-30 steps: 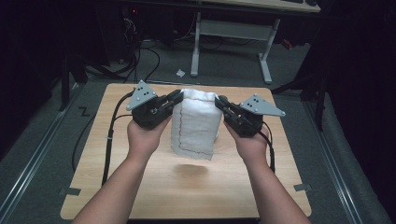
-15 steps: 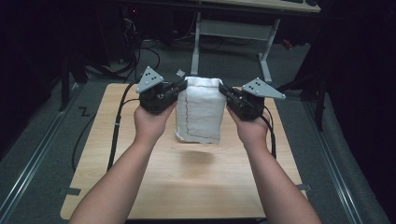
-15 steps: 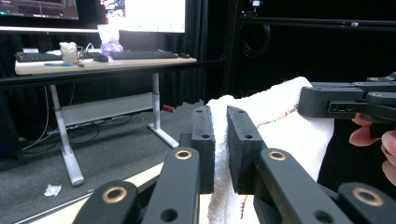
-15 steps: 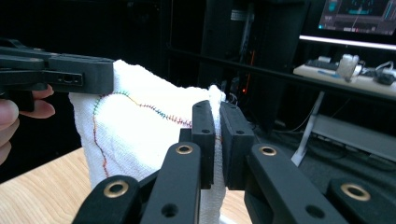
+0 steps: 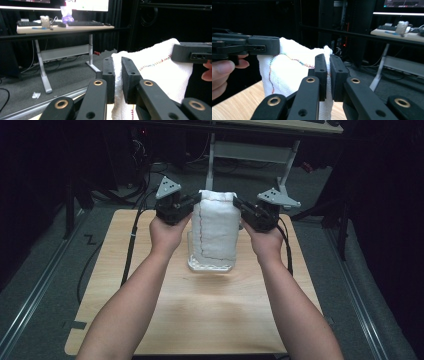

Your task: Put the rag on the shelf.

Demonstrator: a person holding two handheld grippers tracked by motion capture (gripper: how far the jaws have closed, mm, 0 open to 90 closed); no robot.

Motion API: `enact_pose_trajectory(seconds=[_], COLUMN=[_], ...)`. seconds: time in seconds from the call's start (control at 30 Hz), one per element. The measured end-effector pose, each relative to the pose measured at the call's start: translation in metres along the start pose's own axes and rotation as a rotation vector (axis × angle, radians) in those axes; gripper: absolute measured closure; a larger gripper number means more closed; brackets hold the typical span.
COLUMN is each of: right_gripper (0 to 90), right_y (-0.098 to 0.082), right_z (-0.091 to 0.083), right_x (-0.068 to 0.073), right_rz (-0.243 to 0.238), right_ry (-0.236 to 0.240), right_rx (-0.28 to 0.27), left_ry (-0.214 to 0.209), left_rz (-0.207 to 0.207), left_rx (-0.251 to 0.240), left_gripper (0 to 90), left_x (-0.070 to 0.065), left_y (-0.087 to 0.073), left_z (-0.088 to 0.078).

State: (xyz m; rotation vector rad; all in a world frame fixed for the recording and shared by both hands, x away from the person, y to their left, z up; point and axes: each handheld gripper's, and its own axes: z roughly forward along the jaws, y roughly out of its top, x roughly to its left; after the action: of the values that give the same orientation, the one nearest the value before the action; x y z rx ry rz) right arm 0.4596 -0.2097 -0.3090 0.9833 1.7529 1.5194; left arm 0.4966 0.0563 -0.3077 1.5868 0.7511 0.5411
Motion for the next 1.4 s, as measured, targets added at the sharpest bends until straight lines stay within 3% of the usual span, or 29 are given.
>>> enact_pose_trajectory(seconds=[0.2,0.3,0.4,0.47,0.8,0.87,0.97,1.03,1.07,1.2,1.3,1.4], right_gripper=[85.7,85.7,85.7,85.6,85.4,85.3,83.0,81.5,75.5,70.7,70.1,68.7], right_y=[0.004,0.007,0.006,0.001,-0.021,-0.025,-0.034,-0.038,-0.041,-0.041,-0.038,-0.037], right_z=[0.013,0.016,0.025,0.036,0.066,0.071,0.08,0.084,0.089,0.086,0.081,0.073], right_x=[-0.008,-0.012,-0.017,-0.023,-0.036,-0.038,-0.039,-0.041,-0.041,-0.042,-0.042,-0.043], right_rz=[-0.04,-0.026,-0.009,0.006,0.015,0.019,0.018,0.041,0.048,0.036,0.017,0.008], right_ry=[0.008,0.013,0.008,0.003,-0.028,-0.032,-0.037,-0.016,-0.005,-0.01,-0.031,-0.048], right_rx=[0.012,0.007,0.023,0.053,0.164,0.184,0.222,0.245,0.285,0.286,0.276,0.263], left_ry=[0.021,0.028,0.036,0.05,0.08,0.081,0.088,0.091,0.084,0.093,0.106,0.094], left_rz=[0.039,0.048,0.022,-0.006,-0.008,-0.029,-0.063,-0.085,-0.101,-0.094,-0.083,-0.095], left_rx=[0.046,0.052,0.057,0.09,0.192,0.227,0.243,0.266,0.297,0.277,0.243,0.214], left_gripper=[82.3,82.2,82.2,81.9,81.6,81.4,80.1,76.5,67.0,60.7,59.9,59.9], left_x=[0.006,0.008,0.014,0.02,0.033,0.037,0.041,0.044,0.048,0.049,0.047,0.048], left_y=[0.011,0.017,0.015,0.008,-0.015,-0.022,-0.031,-0.036,-0.039,-0.038,-0.037,-0.037], left_z=[0.012,0.016,0.022,0.03,0.057,0.061,0.062,0.063,0.064,0.06,0.054,0.048])
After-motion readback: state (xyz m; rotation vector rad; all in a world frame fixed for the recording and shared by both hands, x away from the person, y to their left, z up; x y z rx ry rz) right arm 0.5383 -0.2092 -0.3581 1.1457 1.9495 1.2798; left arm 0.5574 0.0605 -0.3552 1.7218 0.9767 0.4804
